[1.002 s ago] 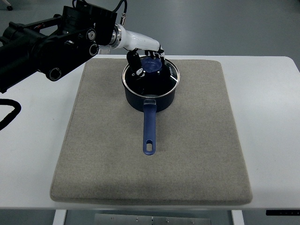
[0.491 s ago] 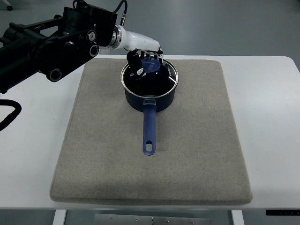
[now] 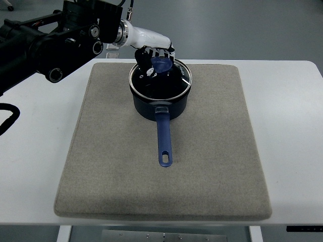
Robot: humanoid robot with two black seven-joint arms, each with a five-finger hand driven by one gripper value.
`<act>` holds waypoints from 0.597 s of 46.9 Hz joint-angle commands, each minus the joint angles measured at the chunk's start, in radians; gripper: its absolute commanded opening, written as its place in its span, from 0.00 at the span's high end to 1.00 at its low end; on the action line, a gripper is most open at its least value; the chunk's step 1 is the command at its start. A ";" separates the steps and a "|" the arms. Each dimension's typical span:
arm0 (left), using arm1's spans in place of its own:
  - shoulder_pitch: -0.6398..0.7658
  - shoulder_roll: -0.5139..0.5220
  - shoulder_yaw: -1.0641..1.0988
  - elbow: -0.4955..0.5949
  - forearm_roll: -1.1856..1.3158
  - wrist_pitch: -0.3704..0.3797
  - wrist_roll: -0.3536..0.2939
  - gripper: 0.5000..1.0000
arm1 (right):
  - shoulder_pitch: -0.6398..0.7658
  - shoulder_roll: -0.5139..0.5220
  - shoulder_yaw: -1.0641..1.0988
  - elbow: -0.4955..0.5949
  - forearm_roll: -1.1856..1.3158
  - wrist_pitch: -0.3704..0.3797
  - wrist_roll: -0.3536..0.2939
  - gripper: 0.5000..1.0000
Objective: Open pot lid and place left with left hand
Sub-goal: 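Lift the glass lid off the saucepan with the left hand, then lower the lid onto the pad beside the saucepan, nearer the left arm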
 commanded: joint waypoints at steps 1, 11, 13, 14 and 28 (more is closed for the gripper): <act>-0.017 0.025 0.000 -0.004 -0.001 0.000 0.000 1.00 | 0.000 0.000 0.000 0.000 0.000 0.000 0.000 0.17; -0.011 0.150 -0.003 -0.045 0.002 0.000 -0.002 1.00 | 0.000 0.000 0.000 0.000 0.000 0.000 0.000 0.17; -0.006 0.180 -0.003 -0.058 0.002 0.000 -0.002 1.00 | 0.000 0.000 0.000 0.000 0.000 0.000 0.000 0.17; -0.005 0.194 -0.003 -0.061 0.002 0.000 -0.002 1.00 | 0.000 0.000 0.000 0.000 0.000 0.000 0.000 0.17; 0.058 0.358 -0.015 -0.088 0.002 0.003 -0.005 1.00 | 0.000 0.000 0.000 0.000 0.000 0.000 0.000 0.17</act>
